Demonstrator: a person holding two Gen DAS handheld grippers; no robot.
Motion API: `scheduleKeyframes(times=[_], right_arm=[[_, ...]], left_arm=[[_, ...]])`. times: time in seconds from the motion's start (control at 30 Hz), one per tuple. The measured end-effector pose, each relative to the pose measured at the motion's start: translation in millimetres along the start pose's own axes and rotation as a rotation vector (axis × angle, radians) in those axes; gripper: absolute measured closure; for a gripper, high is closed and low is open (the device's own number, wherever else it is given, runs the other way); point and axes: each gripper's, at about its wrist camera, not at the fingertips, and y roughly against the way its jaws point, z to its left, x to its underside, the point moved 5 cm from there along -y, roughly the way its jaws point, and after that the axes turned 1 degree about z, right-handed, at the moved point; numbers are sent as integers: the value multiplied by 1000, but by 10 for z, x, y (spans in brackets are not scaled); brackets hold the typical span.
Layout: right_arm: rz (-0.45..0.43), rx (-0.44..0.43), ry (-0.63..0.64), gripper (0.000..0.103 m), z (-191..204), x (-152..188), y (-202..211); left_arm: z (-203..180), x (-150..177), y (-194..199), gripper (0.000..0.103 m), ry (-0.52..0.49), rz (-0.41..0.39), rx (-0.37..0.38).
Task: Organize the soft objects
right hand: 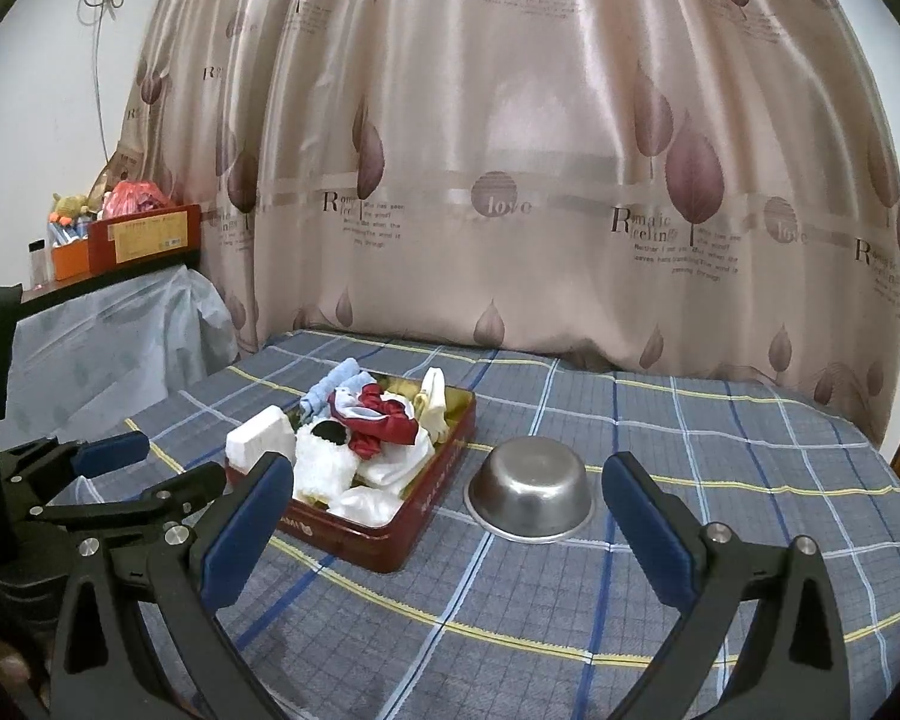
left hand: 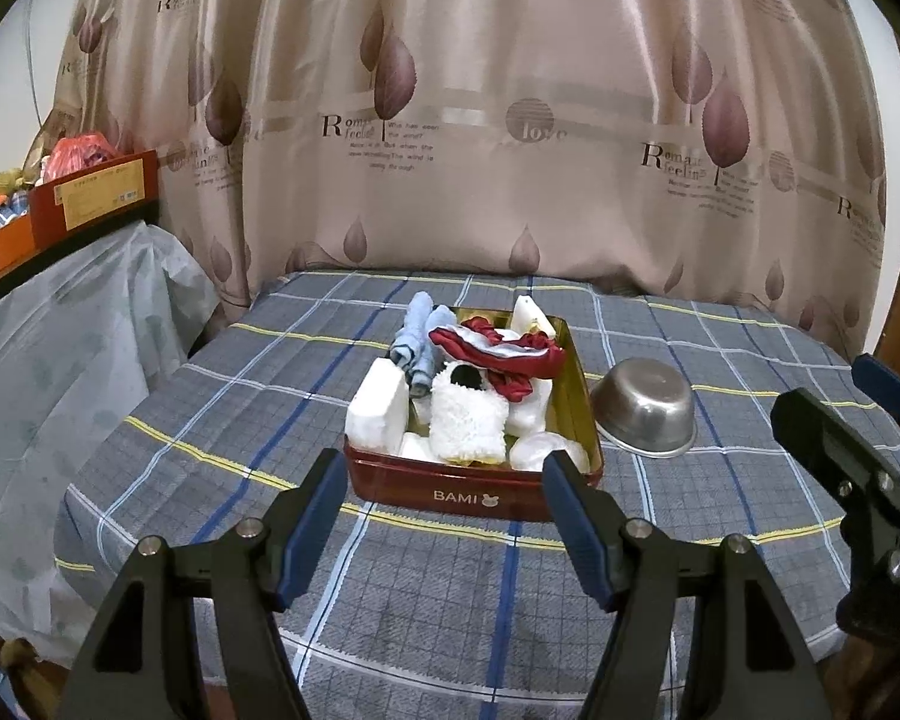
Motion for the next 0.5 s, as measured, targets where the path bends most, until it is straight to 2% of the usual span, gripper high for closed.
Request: scheduleKeyframes(times=[0.5], right_arm=[[13,-6,14,1,28,66,-19]], left_arm=[[16,18,-42,34,1,17,1]])
